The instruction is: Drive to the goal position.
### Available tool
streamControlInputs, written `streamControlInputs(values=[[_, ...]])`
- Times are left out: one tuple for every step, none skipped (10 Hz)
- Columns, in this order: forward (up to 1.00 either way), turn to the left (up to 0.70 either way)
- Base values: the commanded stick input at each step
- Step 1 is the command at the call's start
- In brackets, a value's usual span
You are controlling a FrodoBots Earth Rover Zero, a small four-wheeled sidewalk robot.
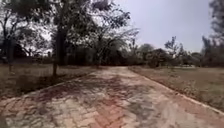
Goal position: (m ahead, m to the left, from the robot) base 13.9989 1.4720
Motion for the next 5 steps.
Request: streamControlInputs(values=[[0.7, 0.0], [0.7, 0.0], [0.7, 0.0], [0.7, 0.0], [0.7, 0.0]])
